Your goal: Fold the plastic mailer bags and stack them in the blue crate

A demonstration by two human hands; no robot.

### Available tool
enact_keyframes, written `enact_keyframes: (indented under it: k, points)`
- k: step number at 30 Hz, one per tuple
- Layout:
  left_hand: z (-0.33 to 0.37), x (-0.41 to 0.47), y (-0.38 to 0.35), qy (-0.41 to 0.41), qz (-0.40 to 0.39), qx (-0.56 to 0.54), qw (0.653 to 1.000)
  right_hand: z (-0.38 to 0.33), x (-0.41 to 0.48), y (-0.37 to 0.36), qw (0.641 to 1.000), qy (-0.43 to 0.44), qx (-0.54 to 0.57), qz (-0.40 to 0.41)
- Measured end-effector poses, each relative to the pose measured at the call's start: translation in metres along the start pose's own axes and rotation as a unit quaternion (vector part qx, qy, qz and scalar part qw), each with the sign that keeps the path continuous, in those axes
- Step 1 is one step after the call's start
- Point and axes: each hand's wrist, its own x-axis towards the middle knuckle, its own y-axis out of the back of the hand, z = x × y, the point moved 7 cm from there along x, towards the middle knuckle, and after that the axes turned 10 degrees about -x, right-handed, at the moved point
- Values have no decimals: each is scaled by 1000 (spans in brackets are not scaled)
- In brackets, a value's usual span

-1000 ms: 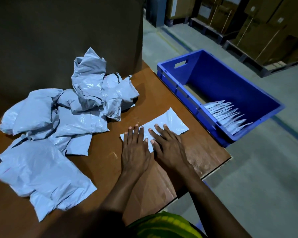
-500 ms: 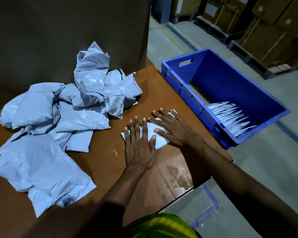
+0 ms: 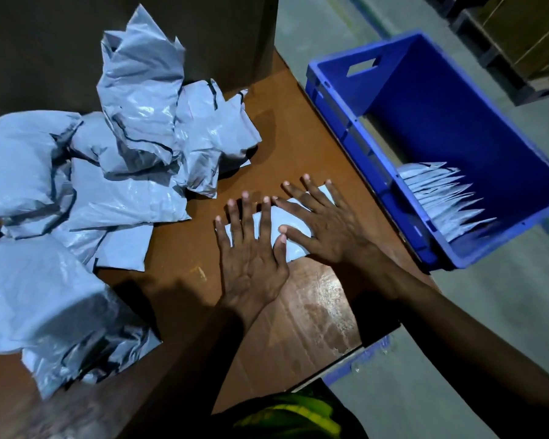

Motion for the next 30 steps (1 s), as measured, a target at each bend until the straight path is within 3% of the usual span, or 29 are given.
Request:
enact_keyframes:
  k: [13,19,26,30]
  points:
    - [-9,-13,2,3,-16,-9,1000,-7,-15,0,1000,-4,-16,-22]
    - [-4,-13,3,11,-1,-8,1000,-10,-19,-1,999,-22,-4,26]
    - [-7,-7,1,-21,-55,-8,998,-4,-9,-2,993,-11,40,-108]
    - [-15,-1,0,-6,-177,-36,983,2,-8,6,976,-12,155,-152]
